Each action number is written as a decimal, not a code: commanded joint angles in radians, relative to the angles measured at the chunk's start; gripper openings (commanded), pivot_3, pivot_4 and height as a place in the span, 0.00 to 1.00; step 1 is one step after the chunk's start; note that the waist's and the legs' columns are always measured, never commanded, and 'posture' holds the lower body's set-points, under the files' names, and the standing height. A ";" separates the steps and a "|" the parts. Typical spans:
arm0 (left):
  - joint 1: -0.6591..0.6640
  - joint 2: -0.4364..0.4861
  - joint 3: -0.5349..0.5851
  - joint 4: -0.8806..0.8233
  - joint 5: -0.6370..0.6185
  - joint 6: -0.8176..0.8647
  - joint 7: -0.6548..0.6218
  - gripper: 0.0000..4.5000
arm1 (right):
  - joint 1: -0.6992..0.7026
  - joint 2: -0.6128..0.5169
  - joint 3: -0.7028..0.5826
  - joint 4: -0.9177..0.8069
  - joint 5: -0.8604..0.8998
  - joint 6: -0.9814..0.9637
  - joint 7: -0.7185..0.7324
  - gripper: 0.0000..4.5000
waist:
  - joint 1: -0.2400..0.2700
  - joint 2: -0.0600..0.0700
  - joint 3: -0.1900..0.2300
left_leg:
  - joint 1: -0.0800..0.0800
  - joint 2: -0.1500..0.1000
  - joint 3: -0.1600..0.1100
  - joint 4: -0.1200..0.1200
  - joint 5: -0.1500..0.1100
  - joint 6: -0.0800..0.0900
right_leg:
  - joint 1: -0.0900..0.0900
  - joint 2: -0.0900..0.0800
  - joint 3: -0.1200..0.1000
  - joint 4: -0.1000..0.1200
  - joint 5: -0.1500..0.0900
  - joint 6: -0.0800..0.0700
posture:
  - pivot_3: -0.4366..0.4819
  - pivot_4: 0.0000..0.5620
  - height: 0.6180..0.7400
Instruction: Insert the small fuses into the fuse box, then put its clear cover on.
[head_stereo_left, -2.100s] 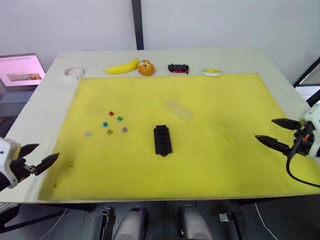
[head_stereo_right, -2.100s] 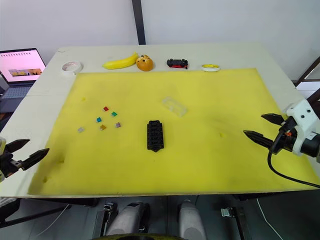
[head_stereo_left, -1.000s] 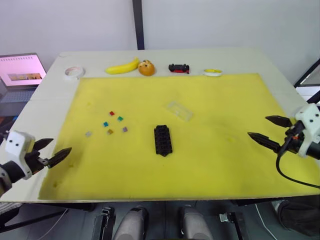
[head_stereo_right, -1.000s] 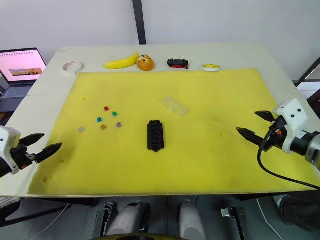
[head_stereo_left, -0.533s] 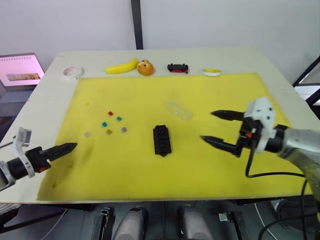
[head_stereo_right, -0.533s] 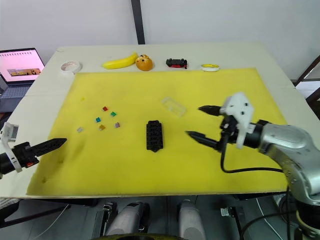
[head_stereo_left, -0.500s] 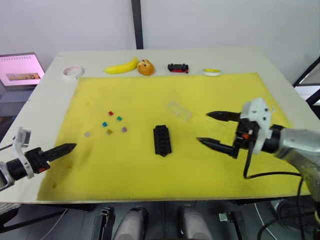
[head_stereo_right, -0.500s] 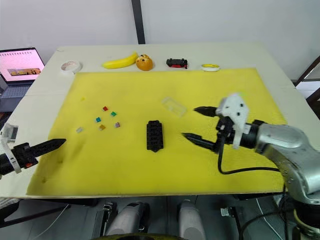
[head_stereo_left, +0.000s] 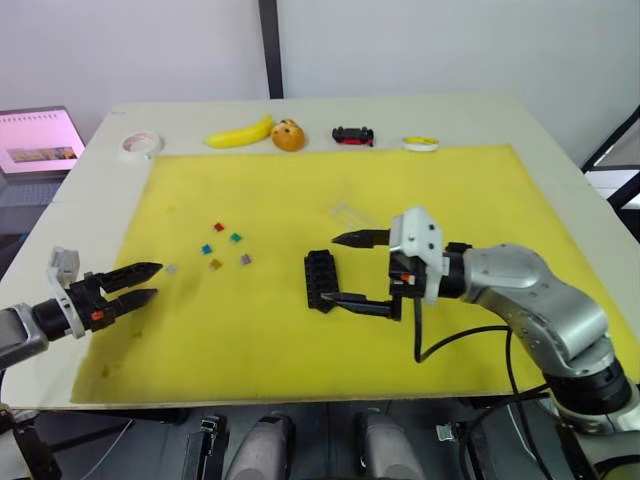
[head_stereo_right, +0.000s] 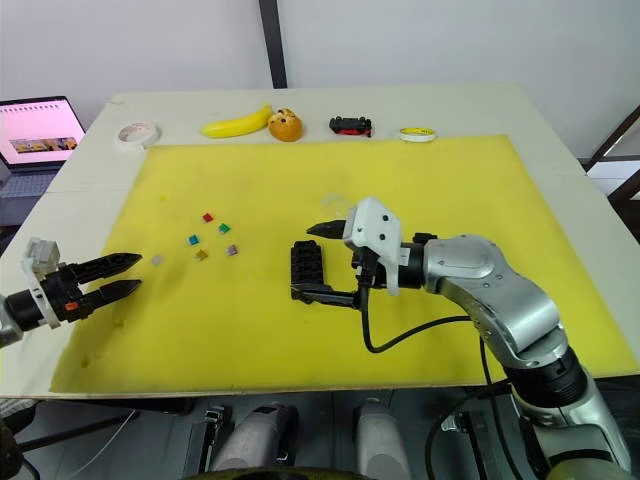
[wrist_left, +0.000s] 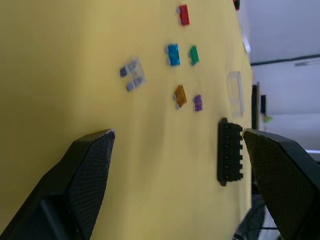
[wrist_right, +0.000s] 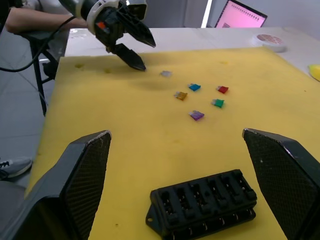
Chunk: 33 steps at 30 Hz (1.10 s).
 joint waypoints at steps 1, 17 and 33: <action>-0.030 -0.020 0.057 0.008 -0.008 0.019 0.030 0.96 | -0.040 0.027 0.039 0.000 -0.044 -0.040 0.012 1.00 | 0.001 0.000 0.000 | 0.000 0.000 0.000 0.000 0.000 0.000 | 0.000 0.000 0.000 0.000 0.000 0.000 | 0.48 0.27 1.00; -0.054 -0.152 0.140 0.042 0.001 -0.082 0.133 0.96 | -0.069 0.058 0.050 0.032 -0.091 -0.017 0.016 1.00 | 0.006 -0.002 -0.001 | 0.000 -0.001 -0.001 0.000 0.004 -0.006 | 0.001 -0.001 -0.001 0.001 0.000 0.000 | 0.48 0.27 1.00; -0.156 -0.193 0.130 0.119 0.019 -0.128 0.247 0.96 | -0.067 0.058 0.036 0.029 -0.094 -0.001 0.003 1.00 | 0.007 -0.002 -0.001 | 0.000 -0.001 -0.002 0.000 0.005 -0.008 | 0.001 0.000 -0.002 0.002 0.000 -0.001 | 0.48 0.27 1.00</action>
